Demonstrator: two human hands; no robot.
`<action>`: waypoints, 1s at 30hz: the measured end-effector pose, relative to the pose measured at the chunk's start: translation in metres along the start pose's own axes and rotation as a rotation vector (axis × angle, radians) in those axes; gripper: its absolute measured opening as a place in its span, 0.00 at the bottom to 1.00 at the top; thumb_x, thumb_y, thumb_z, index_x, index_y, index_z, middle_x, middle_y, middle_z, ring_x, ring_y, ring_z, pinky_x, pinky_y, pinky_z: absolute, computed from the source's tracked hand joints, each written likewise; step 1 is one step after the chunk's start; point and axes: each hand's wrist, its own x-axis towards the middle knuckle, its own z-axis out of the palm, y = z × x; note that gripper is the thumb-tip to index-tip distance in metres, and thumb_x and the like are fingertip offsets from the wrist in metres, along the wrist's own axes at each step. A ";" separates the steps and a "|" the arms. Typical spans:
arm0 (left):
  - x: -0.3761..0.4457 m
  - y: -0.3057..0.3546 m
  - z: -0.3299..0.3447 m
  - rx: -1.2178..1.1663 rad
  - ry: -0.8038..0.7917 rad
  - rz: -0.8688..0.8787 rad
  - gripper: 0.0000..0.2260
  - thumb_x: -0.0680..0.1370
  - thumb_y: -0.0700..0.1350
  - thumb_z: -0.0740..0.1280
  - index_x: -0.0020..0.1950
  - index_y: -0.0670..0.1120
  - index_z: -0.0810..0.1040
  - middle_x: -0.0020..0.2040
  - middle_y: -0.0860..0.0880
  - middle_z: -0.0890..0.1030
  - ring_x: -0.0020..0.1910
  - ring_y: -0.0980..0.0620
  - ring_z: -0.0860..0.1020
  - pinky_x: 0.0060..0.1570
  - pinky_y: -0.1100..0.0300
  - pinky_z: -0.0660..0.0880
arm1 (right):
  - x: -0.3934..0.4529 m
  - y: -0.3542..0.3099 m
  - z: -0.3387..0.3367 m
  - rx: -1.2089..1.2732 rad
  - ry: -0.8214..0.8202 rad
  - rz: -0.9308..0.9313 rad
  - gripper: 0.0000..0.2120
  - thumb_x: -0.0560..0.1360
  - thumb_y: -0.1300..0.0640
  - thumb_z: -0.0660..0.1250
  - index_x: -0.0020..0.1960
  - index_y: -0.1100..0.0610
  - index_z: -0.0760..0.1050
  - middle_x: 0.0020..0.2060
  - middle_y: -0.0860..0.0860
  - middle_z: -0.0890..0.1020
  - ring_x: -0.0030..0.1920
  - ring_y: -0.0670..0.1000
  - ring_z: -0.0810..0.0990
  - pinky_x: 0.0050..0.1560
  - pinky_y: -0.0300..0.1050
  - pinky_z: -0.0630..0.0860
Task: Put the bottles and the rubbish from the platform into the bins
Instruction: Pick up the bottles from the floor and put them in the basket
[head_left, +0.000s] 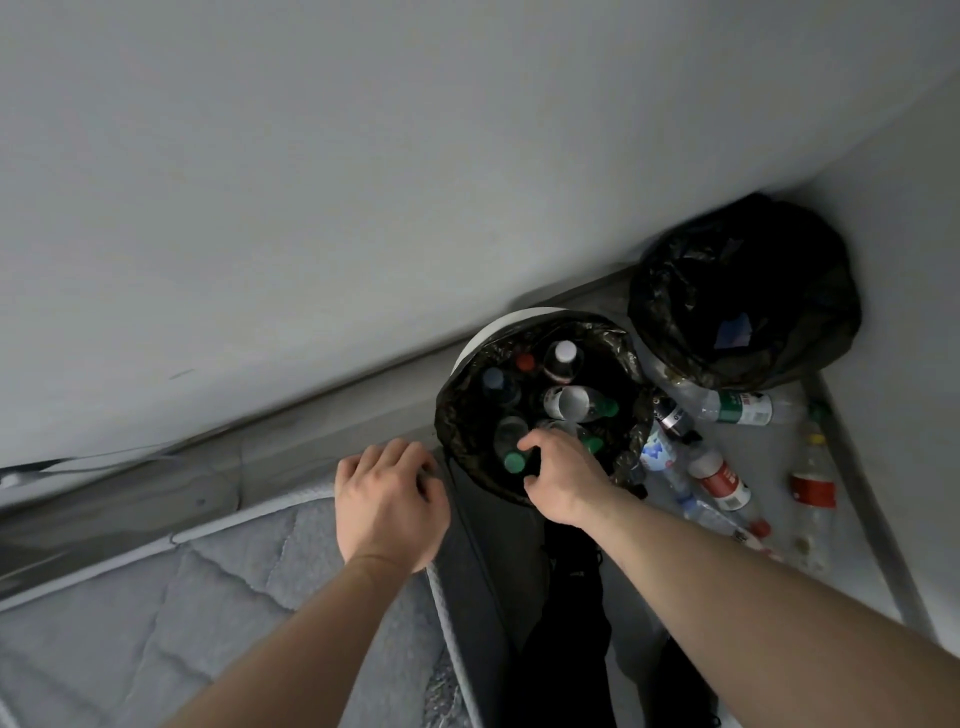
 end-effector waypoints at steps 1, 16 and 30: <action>0.000 0.000 0.000 0.006 -0.005 0.003 0.01 0.69 0.46 0.64 0.38 0.52 0.74 0.38 0.55 0.77 0.41 0.48 0.76 0.49 0.51 0.68 | -0.004 0.002 -0.002 -0.003 0.012 -0.004 0.23 0.77 0.58 0.70 0.72 0.50 0.71 0.70 0.48 0.71 0.67 0.51 0.74 0.63 0.40 0.71; 0.001 0.001 0.004 0.078 -0.046 0.021 0.07 0.72 0.49 0.61 0.38 0.53 0.77 0.44 0.58 0.82 0.46 0.49 0.76 0.50 0.52 0.67 | -0.079 0.069 -0.012 -0.062 0.308 -0.081 0.23 0.75 0.58 0.69 0.68 0.48 0.71 0.65 0.43 0.69 0.65 0.47 0.72 0.62 0.40 0.73; 0.003 -0.011 0.028 -0.063 0.080 0.036 0.10 0.71 0.52 0.60 0.43 0.57 0.81 0.53 0.61 0.82 0.53 0.52 0.79 0.56 0.53 0.69 | -0.078 0.156 0.039 0.171 0.619 -0.061 0.28 0.73 0.62 0.70 0.69 0.46 0.67 0.65 0.45 0.68 0.60 0.44 0.72 0.53 0.41 0.69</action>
